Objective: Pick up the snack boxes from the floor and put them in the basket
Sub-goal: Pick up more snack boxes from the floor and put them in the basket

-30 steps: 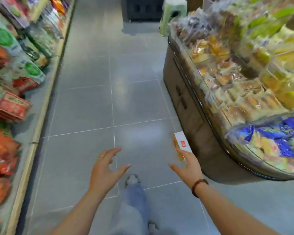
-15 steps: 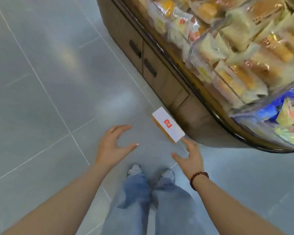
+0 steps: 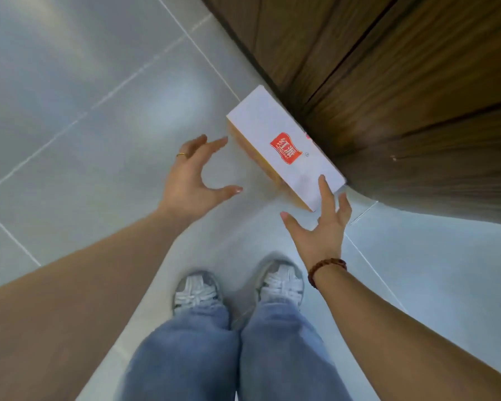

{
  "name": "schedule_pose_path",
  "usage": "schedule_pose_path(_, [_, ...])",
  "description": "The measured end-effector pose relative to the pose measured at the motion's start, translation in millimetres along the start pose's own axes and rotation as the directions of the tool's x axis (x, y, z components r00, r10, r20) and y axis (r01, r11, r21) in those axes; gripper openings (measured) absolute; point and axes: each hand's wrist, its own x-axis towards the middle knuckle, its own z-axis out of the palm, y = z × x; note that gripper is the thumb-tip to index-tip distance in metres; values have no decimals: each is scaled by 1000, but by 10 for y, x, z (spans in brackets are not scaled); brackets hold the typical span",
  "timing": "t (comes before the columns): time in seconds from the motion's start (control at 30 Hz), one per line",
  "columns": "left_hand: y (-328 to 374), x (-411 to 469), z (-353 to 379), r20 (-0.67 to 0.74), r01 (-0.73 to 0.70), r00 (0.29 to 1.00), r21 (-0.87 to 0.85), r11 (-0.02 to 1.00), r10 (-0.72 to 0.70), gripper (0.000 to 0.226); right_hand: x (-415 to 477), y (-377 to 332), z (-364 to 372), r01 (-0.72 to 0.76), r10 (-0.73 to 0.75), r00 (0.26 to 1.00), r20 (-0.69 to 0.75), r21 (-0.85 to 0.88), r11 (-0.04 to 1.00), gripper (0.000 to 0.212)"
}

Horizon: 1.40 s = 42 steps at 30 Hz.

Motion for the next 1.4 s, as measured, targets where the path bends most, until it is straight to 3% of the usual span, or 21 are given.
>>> schedule_pose_path(0.13, [-156,400,290,46,-63,997,0,998,63,94,266,229,270,77,-65,990,-124,97,992,91])
schedule_pose_path(0.43, [-299,844,652,-7,-247,969,-107,963,247,97,464,576,568,251,-190,917,-350,138,958,80])
schedule_pose_path(0.6, [-295,660,663,-51,-261,965,-97,960,257,89,442,573,456,272,-175,918,-357,244,931,65])
schedule_pose_path(0.77, [49,106,464,-135,-187,975,-54,981,178,84,146,277,43,233,-142,940,-310,280,931,55])
schedule_pose_path(0.9, [499,-365,-53,-187,-192,967,-75,979,175,85,-197,-312,-428,236,-112,935,-337,353,905,60])
schedule_pose_path(1.1, [1436,-1007,-1287,-306,-121,947,-49,991,100,88,-741,-1713,-1013,354,-211,908,-363,392,849,62])
schedule_pose_path(1.23, [2141,-1495,-2220,-387,-74,920,-14,997,63,93,-1245,-2764,-1419,386,-303,915,-266,361,849,64])
schedule_pose_path(1.4, [2941,-2144,-3332,-494,-54,867,20,998,57,100,-1943,-3939,-2080,485,-497,867,-28,276,830,91])
